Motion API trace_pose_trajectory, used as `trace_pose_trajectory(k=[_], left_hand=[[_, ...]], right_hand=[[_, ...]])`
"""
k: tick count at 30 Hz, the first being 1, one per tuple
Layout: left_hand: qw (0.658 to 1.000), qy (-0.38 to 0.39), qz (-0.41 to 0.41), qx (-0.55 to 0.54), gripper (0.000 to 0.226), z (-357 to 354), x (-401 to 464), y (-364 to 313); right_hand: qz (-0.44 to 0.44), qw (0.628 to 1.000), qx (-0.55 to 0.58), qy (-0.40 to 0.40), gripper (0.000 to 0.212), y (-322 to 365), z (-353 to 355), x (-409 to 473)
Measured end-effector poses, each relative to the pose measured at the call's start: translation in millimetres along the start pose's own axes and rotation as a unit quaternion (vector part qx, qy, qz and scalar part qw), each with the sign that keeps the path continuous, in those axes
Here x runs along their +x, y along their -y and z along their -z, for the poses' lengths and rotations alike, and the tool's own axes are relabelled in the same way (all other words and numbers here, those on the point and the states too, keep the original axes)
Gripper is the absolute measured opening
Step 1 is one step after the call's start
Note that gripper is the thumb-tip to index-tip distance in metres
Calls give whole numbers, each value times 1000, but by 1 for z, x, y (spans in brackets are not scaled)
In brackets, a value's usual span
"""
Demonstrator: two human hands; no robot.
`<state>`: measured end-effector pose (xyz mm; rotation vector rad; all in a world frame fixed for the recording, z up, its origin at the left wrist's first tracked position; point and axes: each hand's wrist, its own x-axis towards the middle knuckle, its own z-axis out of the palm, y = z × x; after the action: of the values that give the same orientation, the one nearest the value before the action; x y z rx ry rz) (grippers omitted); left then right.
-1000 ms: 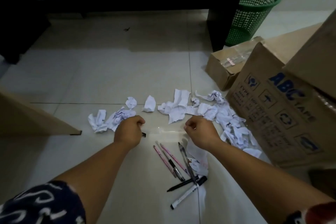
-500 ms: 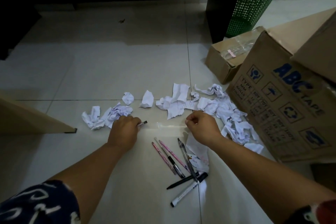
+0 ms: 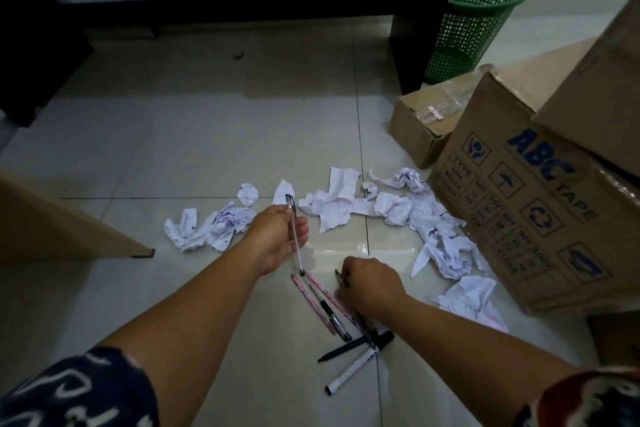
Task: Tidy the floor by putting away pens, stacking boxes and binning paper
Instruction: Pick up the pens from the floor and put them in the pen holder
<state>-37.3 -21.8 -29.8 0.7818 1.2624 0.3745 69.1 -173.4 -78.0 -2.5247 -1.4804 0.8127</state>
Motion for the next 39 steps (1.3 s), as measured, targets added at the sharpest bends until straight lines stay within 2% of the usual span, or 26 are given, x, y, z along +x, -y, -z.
trace_pose_trajectory(k=[3, 6, 10, 13, 16, 19, 23, 26, 28, 30, 32, 34, 37, 39], left_hand=[[1000, -10, 17, -10, 19, -1, -3, 3], [999, -15, 35, 11, 20, -1, -3, 10], [998, -13, 48, 31, 20, -10, -7, 25], [998, 17, 57, 37, 23, -19, -14, 31], [995, 58, 67, 54, 34, -24, -22, 32], [991, 82, 78, 68, 43, -27, -27, 32], [991, 47, 66, 106, 43, -26, -27, 36], [992, 14, 49, 115, 45, -22, -26, 36], [993, 0, 36, 117, 48, -19, -24, 33], [992, -9, 30, 123, 51, -14, -24, 31], [991, -16, 28, 129, 55, -10, -24, 29], [990, -23, 26, 134, 59, -6, -24, 28], [990, -24, 25, 139, 61, -3, -24, 27], [990, -20, 27, 140, 61, -3, -24, 28]], right_hand=[[6, 1000, -15, -19, 16, 1, -6, 2], [-52, 993, 101, -26, 12, 8, 9, 7], [-98, 936, 332, -58, 4, 16, 36, 17], [-91, 892, 439, -64, 9, 21, 46, 19], [-96, 871, 478, -65, 14, 24, 48, 19], [-97, 869, 482, -52, 15, 25, 47, 14], [-88, 873, 476, -57, 16, 23, 45, 4], [-79, 898, 427, -73, 17, 14, 39, -8], [-9, 948, 313, -54, 16, 5, 32, -22], [101, 982, 161, 10, 17, -5, 24, -38], [194, 978, 21, 80, 23, -15, 14, -52], [254, 957, -77, 115, 33, -25, 2, -60], [281, 943, -145, 101, 40, -35, -9, -61], [314, 930, -182, 63, 27, -39, -10, -58]])
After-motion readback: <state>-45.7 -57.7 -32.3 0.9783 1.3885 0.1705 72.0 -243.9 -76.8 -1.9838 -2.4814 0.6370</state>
